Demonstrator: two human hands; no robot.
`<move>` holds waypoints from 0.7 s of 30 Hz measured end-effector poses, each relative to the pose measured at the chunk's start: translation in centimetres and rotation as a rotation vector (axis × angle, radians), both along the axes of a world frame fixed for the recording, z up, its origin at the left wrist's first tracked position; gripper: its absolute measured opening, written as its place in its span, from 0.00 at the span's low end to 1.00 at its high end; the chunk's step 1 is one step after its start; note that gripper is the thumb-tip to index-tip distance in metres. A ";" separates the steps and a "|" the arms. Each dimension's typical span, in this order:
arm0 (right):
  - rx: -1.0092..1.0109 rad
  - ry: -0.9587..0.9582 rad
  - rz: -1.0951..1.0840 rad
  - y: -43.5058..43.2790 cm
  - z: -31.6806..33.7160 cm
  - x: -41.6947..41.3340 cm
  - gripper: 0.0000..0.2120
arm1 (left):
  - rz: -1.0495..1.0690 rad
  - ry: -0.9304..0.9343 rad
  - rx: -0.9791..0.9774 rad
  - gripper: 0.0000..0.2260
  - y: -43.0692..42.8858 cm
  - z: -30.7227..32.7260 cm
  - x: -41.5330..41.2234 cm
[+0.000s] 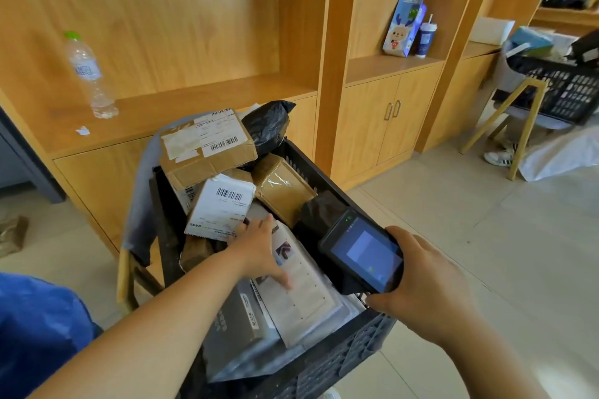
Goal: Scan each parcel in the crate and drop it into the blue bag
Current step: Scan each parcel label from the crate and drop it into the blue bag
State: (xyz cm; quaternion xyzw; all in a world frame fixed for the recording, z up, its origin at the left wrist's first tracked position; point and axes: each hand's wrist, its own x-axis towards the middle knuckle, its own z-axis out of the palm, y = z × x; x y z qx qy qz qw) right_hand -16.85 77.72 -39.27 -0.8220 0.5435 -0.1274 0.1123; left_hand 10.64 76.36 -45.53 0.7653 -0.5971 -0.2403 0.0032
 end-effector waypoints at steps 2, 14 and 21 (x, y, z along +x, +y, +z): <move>0.012 -0.008 -0.005 -0.2 -0.1 -0.1 0.42 | -0.028 0.067 0.003 0.57 0.5 -0.5 -0.9; 0.042 -0.112 -0.079 0.5 0.2 -1.9 0.41 | 0.231 0.368 -0.221 0.20 1.2 1.2 0.0; 0.017 -0.133 -0.063 1.5 1.1 -1.6 0.42 | -0.004 0.364 -0.160 0.21 4.1 5.5 1.0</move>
